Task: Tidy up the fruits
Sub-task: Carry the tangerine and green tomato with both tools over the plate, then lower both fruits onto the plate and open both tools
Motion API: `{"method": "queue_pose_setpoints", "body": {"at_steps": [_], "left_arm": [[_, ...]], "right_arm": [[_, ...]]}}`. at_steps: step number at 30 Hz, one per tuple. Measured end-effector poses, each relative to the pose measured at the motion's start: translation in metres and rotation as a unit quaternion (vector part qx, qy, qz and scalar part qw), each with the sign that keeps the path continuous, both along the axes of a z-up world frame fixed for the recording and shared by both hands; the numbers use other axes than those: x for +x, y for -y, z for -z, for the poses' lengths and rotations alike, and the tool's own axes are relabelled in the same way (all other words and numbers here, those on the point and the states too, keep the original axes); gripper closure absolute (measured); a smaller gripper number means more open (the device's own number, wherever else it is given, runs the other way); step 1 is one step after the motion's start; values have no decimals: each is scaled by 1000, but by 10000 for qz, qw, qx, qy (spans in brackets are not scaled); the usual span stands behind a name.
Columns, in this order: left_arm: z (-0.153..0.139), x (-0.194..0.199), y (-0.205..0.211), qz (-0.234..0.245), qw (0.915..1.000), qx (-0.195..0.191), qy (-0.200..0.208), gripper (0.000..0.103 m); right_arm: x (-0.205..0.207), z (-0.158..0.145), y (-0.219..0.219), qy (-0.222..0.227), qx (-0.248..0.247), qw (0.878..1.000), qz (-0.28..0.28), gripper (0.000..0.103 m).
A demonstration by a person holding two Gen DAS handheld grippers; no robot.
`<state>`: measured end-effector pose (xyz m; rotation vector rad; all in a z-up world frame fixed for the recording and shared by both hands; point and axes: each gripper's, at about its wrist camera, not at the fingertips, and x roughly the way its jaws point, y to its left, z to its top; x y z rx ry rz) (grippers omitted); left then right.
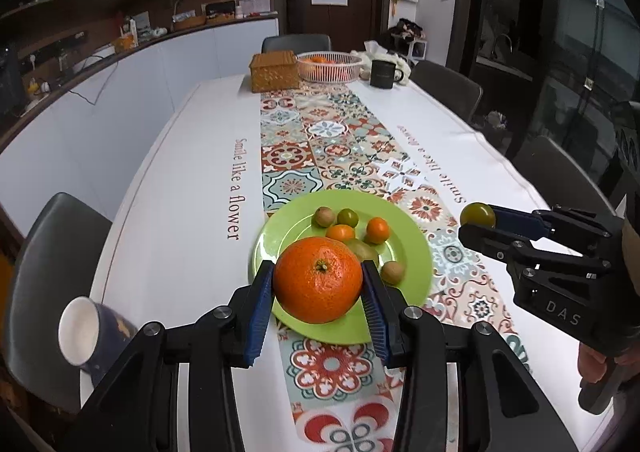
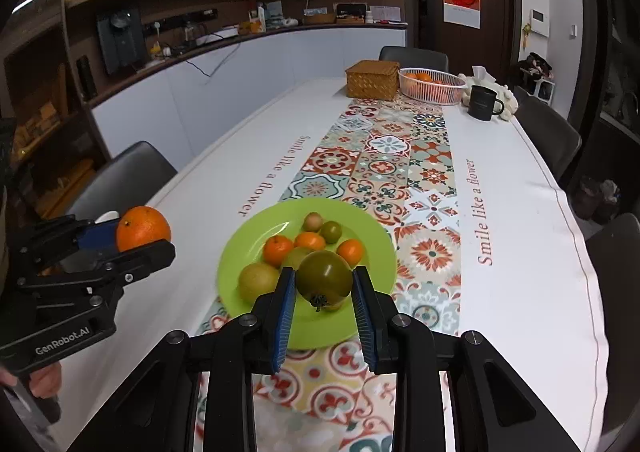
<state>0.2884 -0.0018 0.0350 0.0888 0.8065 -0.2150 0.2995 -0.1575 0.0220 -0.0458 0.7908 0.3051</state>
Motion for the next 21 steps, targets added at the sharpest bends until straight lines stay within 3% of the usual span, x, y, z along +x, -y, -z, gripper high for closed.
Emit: {"method": "queue_pose_setpoints", "body": {"at_steps": [21], "left_arm": [[77, 75, -5, 119, 9969, 27, -779, 61]], "right_arm": [[71, 74, -7, -860, 37, 9963, 67, 73]]}}
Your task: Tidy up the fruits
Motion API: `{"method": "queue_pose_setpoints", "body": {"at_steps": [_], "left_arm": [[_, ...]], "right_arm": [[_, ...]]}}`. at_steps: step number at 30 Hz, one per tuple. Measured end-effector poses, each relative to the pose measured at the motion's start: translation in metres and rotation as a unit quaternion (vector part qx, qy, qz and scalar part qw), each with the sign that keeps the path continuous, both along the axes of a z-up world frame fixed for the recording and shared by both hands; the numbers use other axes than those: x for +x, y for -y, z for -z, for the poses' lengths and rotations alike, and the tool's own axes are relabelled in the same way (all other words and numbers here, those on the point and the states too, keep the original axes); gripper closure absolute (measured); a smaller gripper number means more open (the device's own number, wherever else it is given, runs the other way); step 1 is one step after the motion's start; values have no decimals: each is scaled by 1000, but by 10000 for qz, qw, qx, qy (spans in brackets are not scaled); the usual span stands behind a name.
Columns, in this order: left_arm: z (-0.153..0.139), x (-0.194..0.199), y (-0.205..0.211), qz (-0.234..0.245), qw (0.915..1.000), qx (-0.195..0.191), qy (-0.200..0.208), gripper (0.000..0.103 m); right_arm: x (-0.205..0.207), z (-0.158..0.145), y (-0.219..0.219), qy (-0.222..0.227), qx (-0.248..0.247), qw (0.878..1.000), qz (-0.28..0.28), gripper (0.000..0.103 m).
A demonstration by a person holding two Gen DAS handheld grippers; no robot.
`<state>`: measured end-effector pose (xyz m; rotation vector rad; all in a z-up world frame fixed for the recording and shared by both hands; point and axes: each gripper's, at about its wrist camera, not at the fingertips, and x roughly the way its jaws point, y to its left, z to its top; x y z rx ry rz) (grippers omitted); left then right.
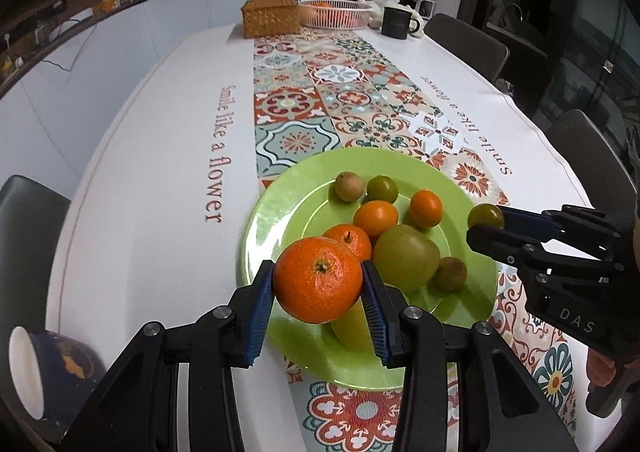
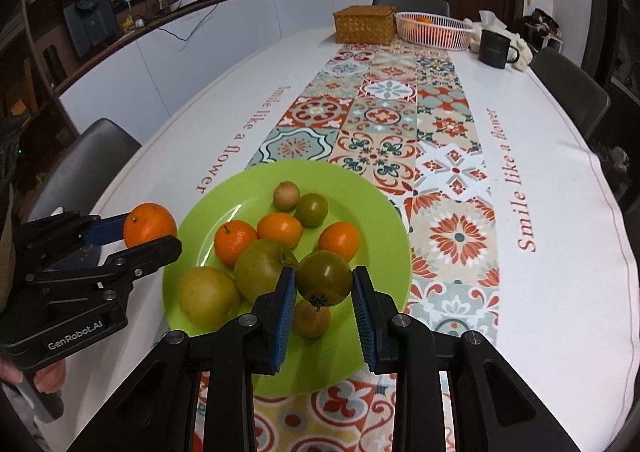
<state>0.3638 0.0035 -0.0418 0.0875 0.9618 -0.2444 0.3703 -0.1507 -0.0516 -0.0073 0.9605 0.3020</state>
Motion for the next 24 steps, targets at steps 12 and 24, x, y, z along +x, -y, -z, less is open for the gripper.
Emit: {"method": "queue_pose_setpoints", "body": {"at_steps": [12, 24], "left_arm": [[-12, -23, 6, -40, 9993, 219, 311, 44], [-58, -94, 12, -377, 9936, 380, 992, 26]], "right_arm": [[-11, -4, 4, 205, 18, 9998, 17, 60], [-78, -46, 22, 944, -21, 9953, 205, 38]]}}
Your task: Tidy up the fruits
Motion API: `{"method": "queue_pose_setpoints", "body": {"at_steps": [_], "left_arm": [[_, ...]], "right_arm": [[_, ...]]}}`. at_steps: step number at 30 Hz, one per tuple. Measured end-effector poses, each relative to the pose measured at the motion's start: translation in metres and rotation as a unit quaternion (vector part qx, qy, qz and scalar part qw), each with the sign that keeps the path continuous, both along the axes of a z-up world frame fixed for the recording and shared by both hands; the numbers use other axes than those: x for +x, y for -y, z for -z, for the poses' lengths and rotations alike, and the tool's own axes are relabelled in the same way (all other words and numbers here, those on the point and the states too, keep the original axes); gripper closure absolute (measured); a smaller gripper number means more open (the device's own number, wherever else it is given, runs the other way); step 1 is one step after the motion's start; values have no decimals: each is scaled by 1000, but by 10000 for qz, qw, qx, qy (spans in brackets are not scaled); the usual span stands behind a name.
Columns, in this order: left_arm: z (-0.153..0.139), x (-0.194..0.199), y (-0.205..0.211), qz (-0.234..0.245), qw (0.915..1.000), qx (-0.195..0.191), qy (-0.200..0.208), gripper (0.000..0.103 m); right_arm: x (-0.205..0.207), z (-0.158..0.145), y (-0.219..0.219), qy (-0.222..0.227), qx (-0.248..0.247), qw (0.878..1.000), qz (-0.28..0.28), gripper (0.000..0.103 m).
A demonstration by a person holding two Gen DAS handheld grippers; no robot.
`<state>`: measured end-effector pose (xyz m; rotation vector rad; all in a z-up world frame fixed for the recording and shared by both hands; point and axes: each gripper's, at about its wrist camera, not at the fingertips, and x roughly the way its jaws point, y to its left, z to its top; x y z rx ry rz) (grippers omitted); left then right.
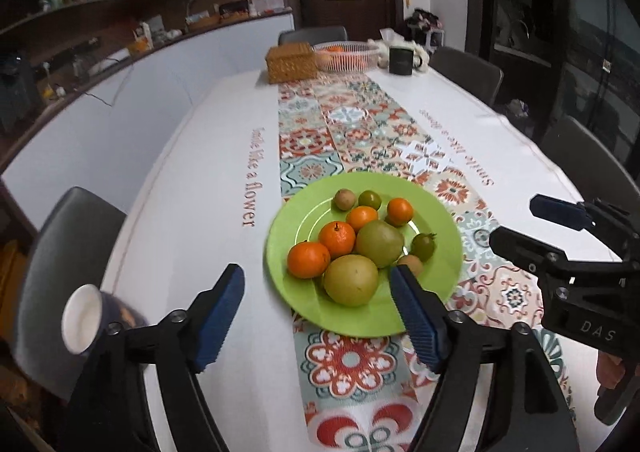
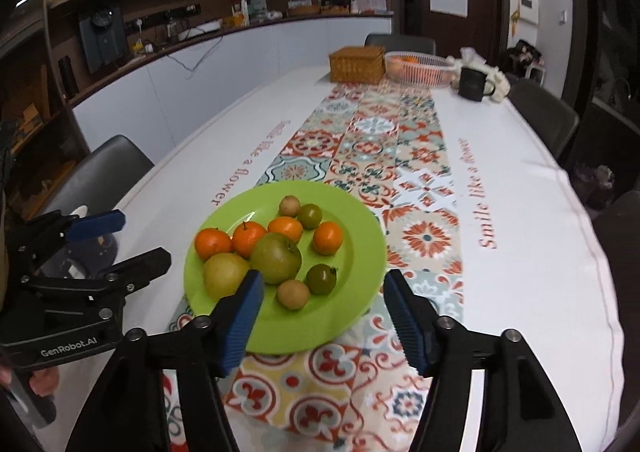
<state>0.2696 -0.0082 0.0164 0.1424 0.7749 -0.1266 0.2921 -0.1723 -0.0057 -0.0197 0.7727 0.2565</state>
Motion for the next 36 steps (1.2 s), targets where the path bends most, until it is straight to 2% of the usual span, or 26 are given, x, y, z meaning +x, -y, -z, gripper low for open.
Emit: {"method": "queue_pose_setpoints", "body": {"at_steps": [8, 12, 16, 22, 36], "left_arm": [[-30, -65, 2, -225, 9980, -135, 573, 7], [-38, -105, 3, -365, 9955, -152, 863, 3], [-42, -138, 3, -427, 9936, -199, 1027, 0], [-38, -175, 6, -440, 9924, -208, 1128, 0], [-34, -235, 12, -444, 9898, -169, 1341, 0]], "right_arm": [[-65, -26, 13, 383, 124, 9990, 191, 24], [-98, -36, 19, 543, 157, 9979, 313, 23], [-133, -45, 25, 830, 49, 9953, 488, 17], [-176, -48, 26, 1099, -99, 9921, 590, 15], [-236, -38, 33, 1162, 99, 9909, 667, 14]]}}
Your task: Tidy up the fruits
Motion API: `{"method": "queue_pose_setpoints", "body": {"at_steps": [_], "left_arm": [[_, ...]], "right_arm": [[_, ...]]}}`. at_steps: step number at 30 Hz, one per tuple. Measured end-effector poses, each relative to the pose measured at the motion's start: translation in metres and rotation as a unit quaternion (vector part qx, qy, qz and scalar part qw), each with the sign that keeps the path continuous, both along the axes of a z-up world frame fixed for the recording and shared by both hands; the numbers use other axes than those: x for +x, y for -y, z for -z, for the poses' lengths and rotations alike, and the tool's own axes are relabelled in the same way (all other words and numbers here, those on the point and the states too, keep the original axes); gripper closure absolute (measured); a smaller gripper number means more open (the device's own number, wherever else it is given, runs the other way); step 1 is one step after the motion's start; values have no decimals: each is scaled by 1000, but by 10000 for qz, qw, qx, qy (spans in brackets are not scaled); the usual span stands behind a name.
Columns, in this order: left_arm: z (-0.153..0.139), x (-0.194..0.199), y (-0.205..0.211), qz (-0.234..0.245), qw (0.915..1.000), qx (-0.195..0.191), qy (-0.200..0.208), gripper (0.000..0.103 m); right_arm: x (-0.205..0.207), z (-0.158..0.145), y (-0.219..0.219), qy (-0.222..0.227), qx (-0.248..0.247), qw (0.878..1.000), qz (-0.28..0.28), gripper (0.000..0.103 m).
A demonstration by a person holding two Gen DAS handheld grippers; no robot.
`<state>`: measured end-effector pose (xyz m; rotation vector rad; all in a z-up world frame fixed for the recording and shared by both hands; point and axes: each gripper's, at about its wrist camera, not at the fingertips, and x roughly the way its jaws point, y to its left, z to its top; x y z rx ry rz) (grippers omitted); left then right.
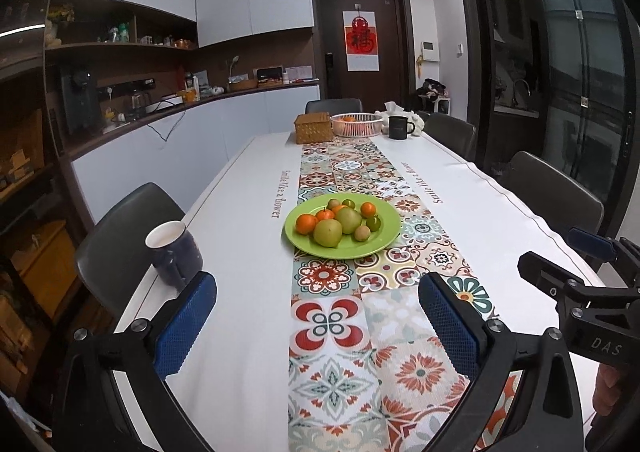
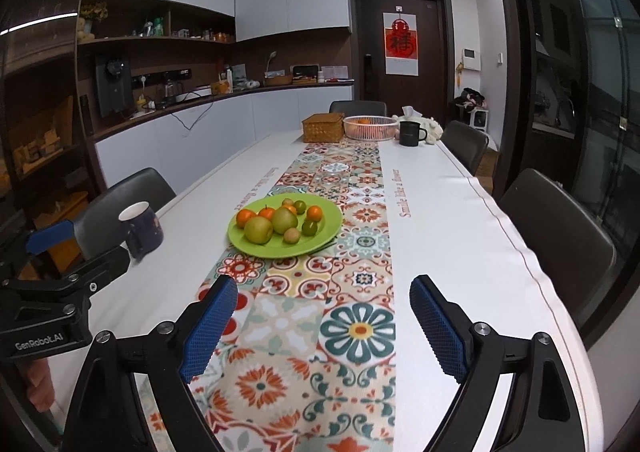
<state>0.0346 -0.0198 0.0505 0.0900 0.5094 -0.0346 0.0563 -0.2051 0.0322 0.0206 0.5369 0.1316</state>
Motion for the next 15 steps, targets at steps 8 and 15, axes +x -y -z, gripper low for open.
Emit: {"method": "queue_pose_setpoints", "body": {"at_steps": [8, 15], "left_arm": [[3, -13, 1, 36, 10000, -48, 19, 0], [5, -18, 1, 55, 9999, -121, 15, 0]], "right_arm": [[-16, 4, 1, 40, -16, 10000, 48, 14], [-22, 6, 0, 32, -3, 10000, 44, 12]]}}
